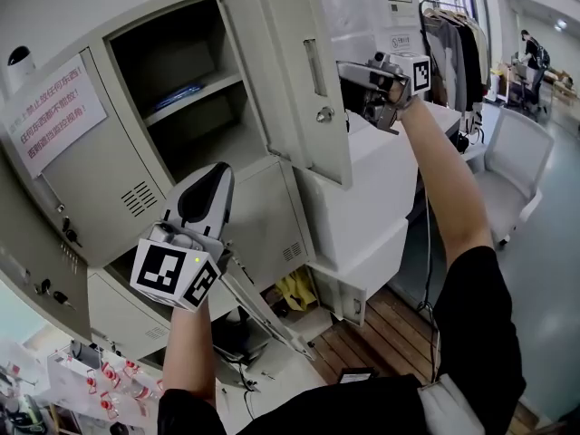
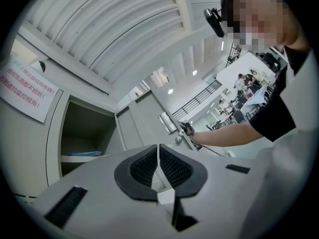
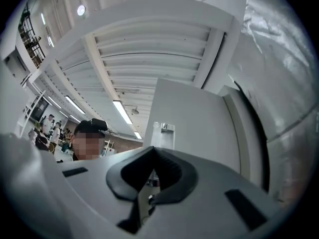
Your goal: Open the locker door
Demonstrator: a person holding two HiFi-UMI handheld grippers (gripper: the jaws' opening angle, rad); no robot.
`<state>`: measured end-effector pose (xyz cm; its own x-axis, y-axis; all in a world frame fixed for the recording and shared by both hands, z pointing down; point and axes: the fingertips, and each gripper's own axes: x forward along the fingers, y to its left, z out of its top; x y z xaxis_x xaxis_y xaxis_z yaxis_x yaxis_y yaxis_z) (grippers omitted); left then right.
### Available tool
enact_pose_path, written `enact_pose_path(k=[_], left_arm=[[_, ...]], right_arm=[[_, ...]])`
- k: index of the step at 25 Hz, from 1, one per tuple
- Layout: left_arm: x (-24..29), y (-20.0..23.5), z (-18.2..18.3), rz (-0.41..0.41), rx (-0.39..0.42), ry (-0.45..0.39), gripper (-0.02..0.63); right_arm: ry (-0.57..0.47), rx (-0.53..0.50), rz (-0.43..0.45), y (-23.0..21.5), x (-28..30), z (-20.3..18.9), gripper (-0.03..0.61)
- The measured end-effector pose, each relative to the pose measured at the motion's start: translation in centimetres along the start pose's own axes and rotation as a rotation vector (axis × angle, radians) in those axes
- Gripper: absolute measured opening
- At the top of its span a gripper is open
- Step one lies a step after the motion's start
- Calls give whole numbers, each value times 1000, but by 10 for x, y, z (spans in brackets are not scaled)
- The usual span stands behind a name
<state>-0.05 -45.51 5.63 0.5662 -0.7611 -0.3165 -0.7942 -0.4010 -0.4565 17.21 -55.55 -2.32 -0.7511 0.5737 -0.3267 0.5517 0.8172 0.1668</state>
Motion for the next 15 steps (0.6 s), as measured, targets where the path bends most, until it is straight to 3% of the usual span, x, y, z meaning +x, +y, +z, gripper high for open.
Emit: enact_pose_path(k=[8, 15], left_arm=[[5, -7, -12, -25, -28, -3, 18], [3, -2, -12, -35, -44, -16, 18]], right_arm=[[-44, -47, -212, 7, -52, 10, 12], [-13, -184, -386, 37, -43, 24, 12]])
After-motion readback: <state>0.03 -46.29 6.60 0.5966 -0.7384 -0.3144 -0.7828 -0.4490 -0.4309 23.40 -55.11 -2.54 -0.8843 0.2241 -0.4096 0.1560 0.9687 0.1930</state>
